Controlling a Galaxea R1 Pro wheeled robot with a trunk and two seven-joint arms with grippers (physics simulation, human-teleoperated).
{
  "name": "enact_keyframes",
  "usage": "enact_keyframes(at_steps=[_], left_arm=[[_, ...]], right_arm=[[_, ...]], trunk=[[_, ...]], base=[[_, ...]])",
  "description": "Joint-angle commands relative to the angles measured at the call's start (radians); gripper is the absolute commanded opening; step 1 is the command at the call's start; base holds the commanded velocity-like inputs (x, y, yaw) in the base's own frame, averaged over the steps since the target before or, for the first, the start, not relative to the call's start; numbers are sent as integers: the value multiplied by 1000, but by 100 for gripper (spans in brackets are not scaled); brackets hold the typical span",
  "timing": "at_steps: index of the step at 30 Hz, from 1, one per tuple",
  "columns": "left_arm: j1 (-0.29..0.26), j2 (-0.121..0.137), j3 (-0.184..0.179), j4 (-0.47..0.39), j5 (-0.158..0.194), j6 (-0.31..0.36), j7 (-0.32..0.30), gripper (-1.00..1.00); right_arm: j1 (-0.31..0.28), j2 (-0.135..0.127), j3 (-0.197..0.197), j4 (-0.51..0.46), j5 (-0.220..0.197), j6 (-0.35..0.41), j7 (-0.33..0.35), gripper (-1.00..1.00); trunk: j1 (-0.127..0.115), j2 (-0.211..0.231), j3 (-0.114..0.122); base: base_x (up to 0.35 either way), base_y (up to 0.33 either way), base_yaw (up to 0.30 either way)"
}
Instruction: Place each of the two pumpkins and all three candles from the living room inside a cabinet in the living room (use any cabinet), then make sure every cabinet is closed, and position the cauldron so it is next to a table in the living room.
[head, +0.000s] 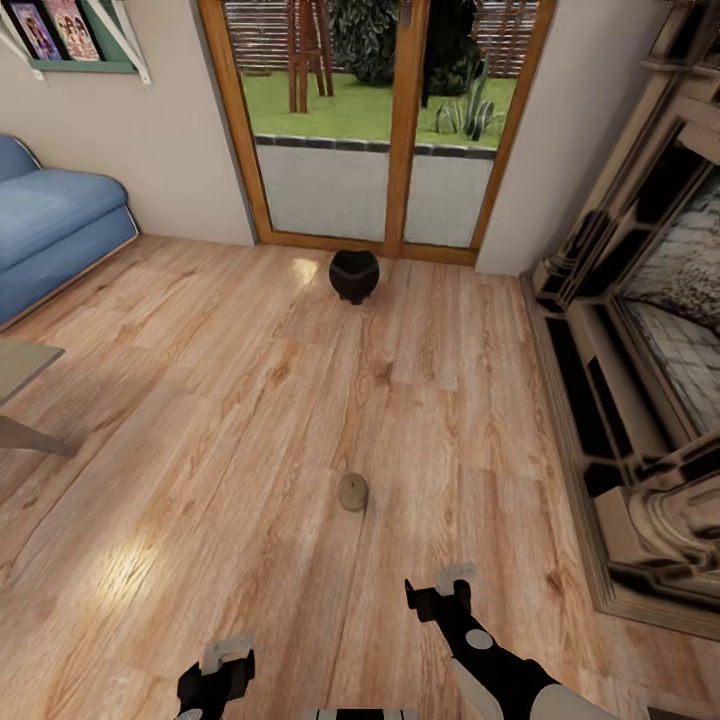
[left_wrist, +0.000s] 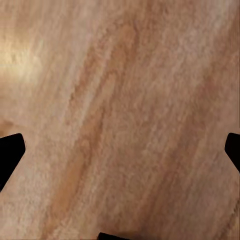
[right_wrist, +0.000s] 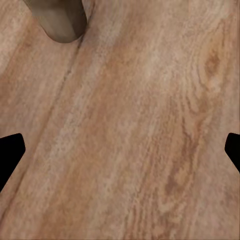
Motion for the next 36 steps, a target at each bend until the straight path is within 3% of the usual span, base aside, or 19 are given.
enact_keyframes(at_steps=[1,2,3,11,15,18,24,36], left_arm=[[0,6,1,-6,2,0,0,100],[0,11,1,-11,3,0,0,100],[0,121,2,-684,4,0,0,100],[0,117,-3,-687,6,2,-1,100],[1,92,-8,-659,2,0,-4,100],[1,70,-35,-619,-1,-1,-6,100],[1,64,-106,-602,-2,-1,-3,100],[1,64,-116,-601,-2,0,-3,100]], right_arm=[[0,1,0,2,1,-6,0,100],[0,1,0,4,3,-11,0,100],[0,1,0,5,8,-34,0,100],[-2,7,-7,-2,37,-58,-13,100],[-3,9,-11,12,35,-79,-14,100],[-3,9,-10,20,35,-86,-14,100],[-3,9,-10,37,35,-88,-14,100],[-3,9,-10,56,34,-116,-14,100]], trunk=[[0,0,2],[0,0,3],[0,0,5],[0,0,18],[0,0,24],[0,0,29],[0,0,38],[0,0,58]], base=[[0,0,0],[0,0,0],[0,0,0],[0,0,0],[0,0,0],[0,0,0],[0,0,0],[0,0,0]])
